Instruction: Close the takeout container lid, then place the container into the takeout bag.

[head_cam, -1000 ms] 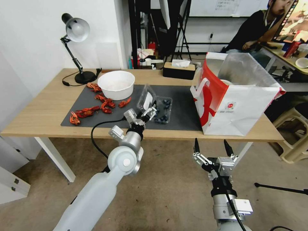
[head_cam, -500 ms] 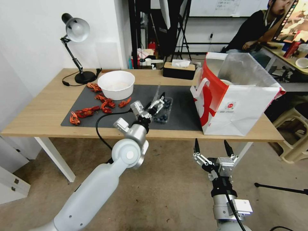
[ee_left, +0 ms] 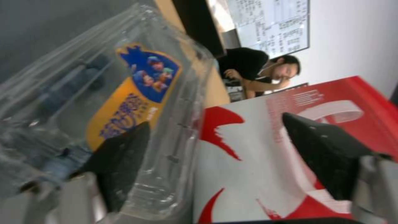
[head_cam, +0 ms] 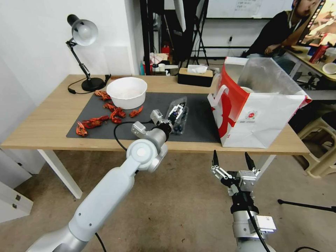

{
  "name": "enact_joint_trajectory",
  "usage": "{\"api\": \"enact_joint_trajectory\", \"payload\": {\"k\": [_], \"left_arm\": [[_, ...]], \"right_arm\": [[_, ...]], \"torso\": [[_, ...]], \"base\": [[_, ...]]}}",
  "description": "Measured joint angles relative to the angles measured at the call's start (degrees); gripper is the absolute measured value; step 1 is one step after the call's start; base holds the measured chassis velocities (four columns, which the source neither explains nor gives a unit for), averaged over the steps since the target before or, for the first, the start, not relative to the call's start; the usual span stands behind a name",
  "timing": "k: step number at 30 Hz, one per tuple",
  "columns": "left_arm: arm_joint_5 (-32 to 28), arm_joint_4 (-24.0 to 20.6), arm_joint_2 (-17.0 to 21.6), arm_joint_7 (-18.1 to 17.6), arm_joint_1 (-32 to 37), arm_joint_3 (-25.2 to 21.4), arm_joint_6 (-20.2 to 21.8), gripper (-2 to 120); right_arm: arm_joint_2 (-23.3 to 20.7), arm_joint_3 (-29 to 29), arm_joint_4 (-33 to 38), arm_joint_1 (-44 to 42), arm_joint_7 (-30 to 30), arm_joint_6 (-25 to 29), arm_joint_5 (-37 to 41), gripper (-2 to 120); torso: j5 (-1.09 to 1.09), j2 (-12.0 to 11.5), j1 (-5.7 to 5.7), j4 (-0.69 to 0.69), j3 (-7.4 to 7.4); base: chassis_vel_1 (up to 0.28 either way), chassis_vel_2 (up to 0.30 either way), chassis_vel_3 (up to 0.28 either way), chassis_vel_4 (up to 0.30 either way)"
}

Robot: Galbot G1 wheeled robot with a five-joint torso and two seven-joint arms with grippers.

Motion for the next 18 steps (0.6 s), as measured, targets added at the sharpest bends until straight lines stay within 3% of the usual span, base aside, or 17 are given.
{"api": "enact_joint_trajectory", "payload": {"k": [5, 9, 13, 18], "left_arm": [[0.0, 0.7, 0.2, -1.3, -0.1, 0.2, 0.8, 69], [0.6, 1.5, 0.3, -2.5, -0.1, 0.6, 1.3, 47], [1.7, 1.9, 0.4, -3.4, -0.1, 1.0, 1.6, 37], [3.5, 2.3, 0.5, -4.2, -0.2, 1.9, 1.9, 17]], "right_arm": [[-0.6, 0.0, 0.2, 1.6, 0.0, -1.2, 2.3, 100], [-1.8, -0.1, 0.2, 4.3, 0.1, -3.2, 6.2, 100], [-2.9, -0.3, 0.2, 6.8, 0.3, -5.2, 10.2, 100], [-5.0, -0.2, 0.2, 10.2, 0.6, -8.3, 17.6, 100]], "torso": [[0.00, 0.0, 0.00, 0.00, 0.00], [0.00, 0.0, 0.00, 0.00, 0.00], [0.00, 0.0, 0.00, 0.00, 0.00], [0.00, 0.0, 0.00, 0.01, 0.00]], "base": [[0.000, 0.000, 0.000, 0.000], [0.000, 0.000, 0.000, 0.000], [0.000, 0.000, 0.000, 0.000], [0.000, 0.000, 0.000, 0.000]]}}
